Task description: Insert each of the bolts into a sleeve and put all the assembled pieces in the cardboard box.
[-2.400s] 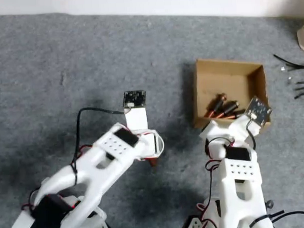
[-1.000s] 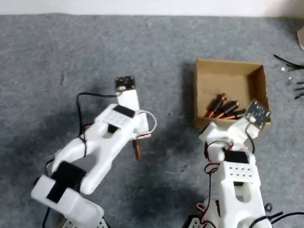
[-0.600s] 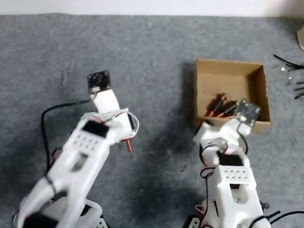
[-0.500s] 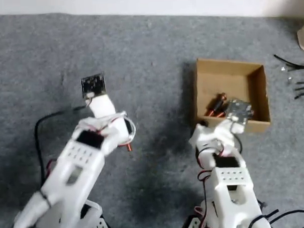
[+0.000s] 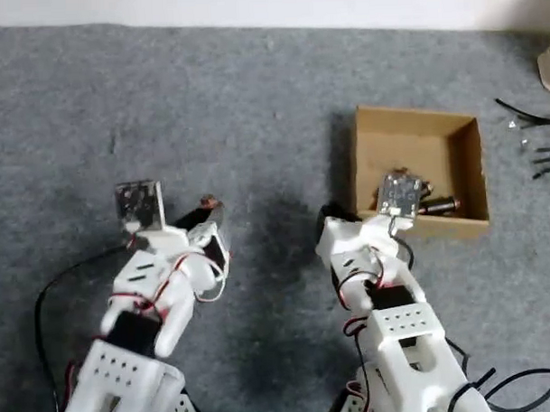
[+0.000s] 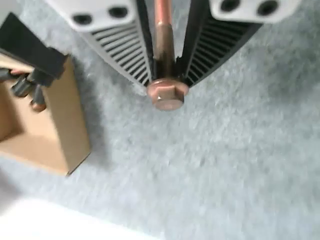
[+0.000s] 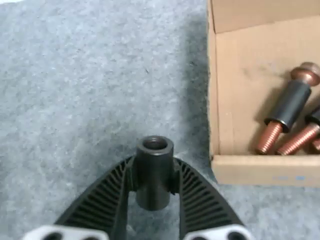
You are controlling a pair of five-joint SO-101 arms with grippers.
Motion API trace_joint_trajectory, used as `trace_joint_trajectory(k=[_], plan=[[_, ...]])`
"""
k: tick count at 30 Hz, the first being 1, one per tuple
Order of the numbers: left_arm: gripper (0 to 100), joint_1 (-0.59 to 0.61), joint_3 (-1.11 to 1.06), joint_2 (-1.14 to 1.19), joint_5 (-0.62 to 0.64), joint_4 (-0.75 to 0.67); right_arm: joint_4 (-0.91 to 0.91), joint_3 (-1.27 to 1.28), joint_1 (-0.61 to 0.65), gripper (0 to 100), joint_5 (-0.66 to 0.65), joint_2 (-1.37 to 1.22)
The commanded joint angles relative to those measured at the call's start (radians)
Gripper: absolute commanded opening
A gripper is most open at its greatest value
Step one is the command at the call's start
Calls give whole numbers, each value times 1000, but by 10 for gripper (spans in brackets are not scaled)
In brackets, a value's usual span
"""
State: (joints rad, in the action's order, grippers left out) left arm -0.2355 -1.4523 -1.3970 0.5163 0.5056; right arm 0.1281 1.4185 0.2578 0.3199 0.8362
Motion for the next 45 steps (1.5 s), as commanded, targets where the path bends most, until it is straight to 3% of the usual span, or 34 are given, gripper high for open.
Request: trace_joint_trajectory(k=[1, 7, 12, 15, 19, 23, 28, 35, 43, 45], plan=[[5, 4, -33, -165, -6, -28, -56, -2, 12, 3, -11, 45], [7, 4, -142, -387, -8, -28, -108, 170, 42, 3, -26, 314], [7, -2, -159, -435, -8, -44, -105, 361, 128, 3, -203, 645], [7, 2, -170, -430, -8, -103, 122, 423, 216, 3, -307, 786], [6, 2, -168, -430, -2, -109, 395, 383, 343, 3, -572, 944], [6, -4, -156, -432, 0, -109, 513, 384, 387, 3, -764, 1004], [5, -18, -111, -432, 2, -103, 513, 384, 387, 3, -775, 992], [5, -200, -125, -432, 2, -103, 513, 384, 387, 3, -775, 992], [5, -107, -88, -432, 8, -110, 516, 384, 387, 3, -776, 992], [5, -73, -56, -432, 83, -109, 516, 384, 386, 3, -776, 990]])
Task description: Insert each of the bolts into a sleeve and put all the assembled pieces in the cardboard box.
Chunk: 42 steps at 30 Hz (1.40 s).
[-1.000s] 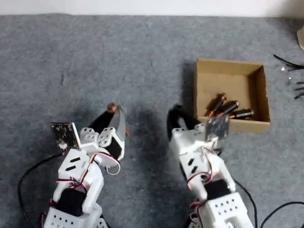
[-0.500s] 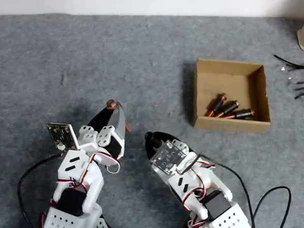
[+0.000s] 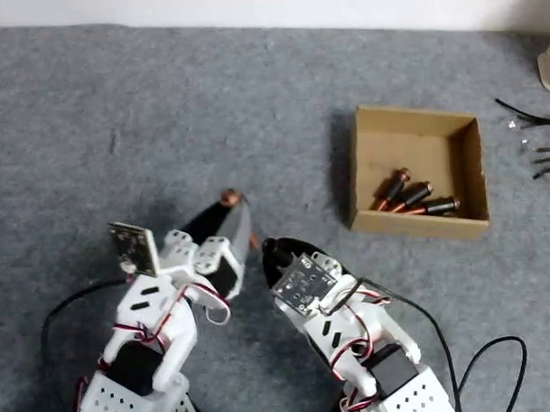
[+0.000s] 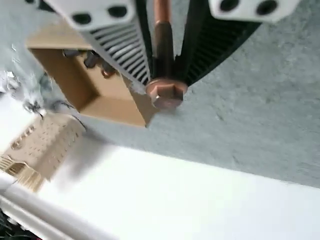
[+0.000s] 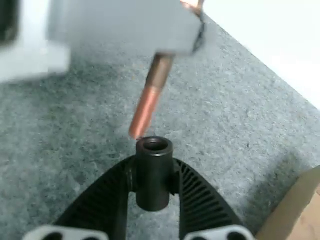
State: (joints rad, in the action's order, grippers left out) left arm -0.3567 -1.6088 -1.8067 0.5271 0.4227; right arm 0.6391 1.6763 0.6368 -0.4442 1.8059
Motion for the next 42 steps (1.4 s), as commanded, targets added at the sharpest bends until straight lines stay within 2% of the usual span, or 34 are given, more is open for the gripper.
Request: trace_joint_trajectory(k=[1, 3, 7, 15, 24, 29, 36, 38, 42], plan=[[5, 56, 110, -22, 121, -20, 5, 127, 5, 3, -12, 21], [5, 59, 101, -21, 178, -20, 5, 127, 5, 3, -12, 21], [5, 44, 56, -21, 184, -26, 5, 127, 4, 3, -12, 21], [6, -99, 4, -21, 181, -28, 5, 127, 4, 3, -12, 21], [6, -105, -27, -21, 186, -29, 4, 127, -2, 3, -12, 21], [6, -105, -88, -19, 183, -129, -35, 130, -58, 3, -8, 22], [6, -111, -88, -16, 183, -114, -47, 130, -65, 3, -6, 22], [6, -156, -88, -15, 170, -72, -47, 130, -65, 3, -6, 22], [6, -302, -88, -15, 40, 14, -47, 130, -65, 3, -6, 22]])
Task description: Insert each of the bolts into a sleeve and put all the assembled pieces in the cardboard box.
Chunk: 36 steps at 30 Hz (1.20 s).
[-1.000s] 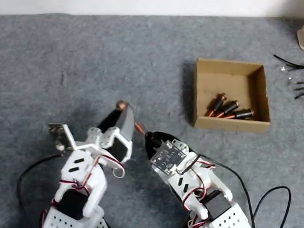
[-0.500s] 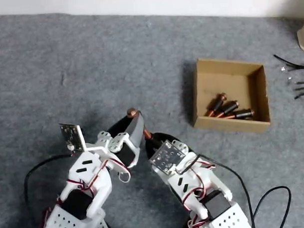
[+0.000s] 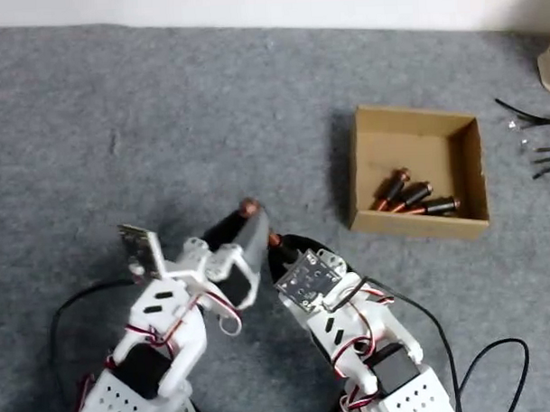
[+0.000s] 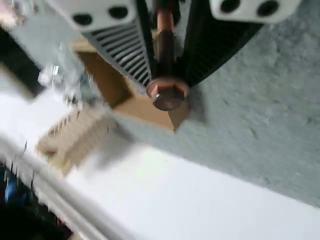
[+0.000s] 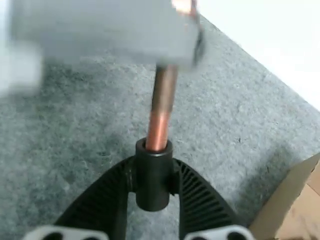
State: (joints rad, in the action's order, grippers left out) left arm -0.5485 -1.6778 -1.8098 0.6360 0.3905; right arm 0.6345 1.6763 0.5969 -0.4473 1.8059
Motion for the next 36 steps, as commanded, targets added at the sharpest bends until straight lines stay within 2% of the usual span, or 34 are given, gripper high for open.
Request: trace_joint_trajectory(k=[1, 4, 15, 17, 23, 27, 30, 36], plan=[[6, -134, -19, -13, -94, 63, -42, 130, -25, 3, -3, 22], [6, -156, -19, -13, -126, 77, -42, 130, -30, 3, -3, 22], [11, -156, -19, -12, -126, 104, -44, 130, -45, 3, -3, 22], [54, -154, -19, -12, -126, 106, -44, 130, -45, 3, -3, 22], [315, -156, -19, -12, -123, 175, -45, 130, -65, 3, -3, 22], [332, -150, -19, -13, -121, 173, -65, 130, -82, 3, -3, 22], [318, -70, -10, -18, -81, 160, -65, 130, -84, 3, -3, 22], [316, 248, 71, -18, 189, 107, -65, 130, -87, 3, -3, 22]])
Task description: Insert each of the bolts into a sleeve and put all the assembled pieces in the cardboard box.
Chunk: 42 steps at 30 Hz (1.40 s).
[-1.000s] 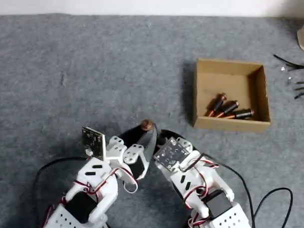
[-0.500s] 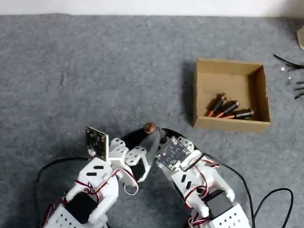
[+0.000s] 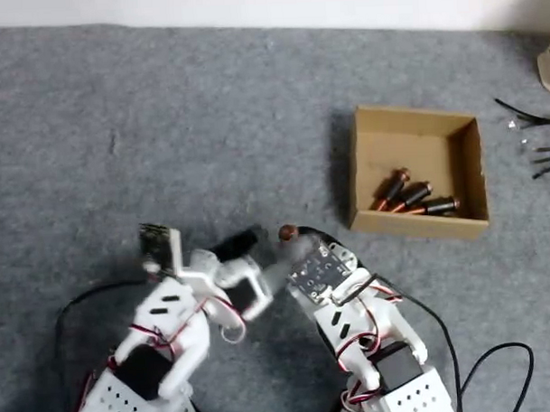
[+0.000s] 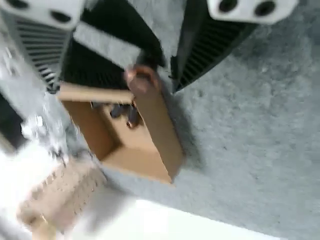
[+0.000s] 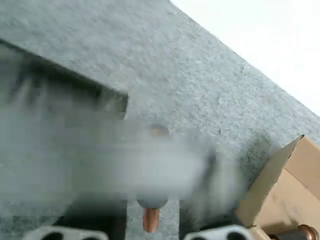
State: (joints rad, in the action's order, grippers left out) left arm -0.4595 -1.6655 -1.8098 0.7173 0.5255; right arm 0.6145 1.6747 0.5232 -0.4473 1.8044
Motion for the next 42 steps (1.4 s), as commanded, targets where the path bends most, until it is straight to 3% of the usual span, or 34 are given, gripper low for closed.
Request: trace_joint_trajectory(k=[1, 5, 14, 22, 26, 36, 42], plan=[[313, 205, 65, -18, 133, -28, -45, 131, -24, 3, -3, 24], [275, 295, 67, -16, 75, -28, -77, 133, -91, 3, -2, 24], [0, 298, 25, -15, -431, -25, -153, 133, -282, 3, 215, 24], [6, 305, -30, -13, -632, -21, -147, 131, -308, 3, 230, 15], [6, 384, -31, -12, -755, -18, -150, 130, -309, 3, 230, 21], [6, 412, -31, -12, -767, -18, -199, 50, -380, 3, 313, -18], [6, 412, -31, -12, -769, -17, -312, -165, -398, 3, 373, -390]])
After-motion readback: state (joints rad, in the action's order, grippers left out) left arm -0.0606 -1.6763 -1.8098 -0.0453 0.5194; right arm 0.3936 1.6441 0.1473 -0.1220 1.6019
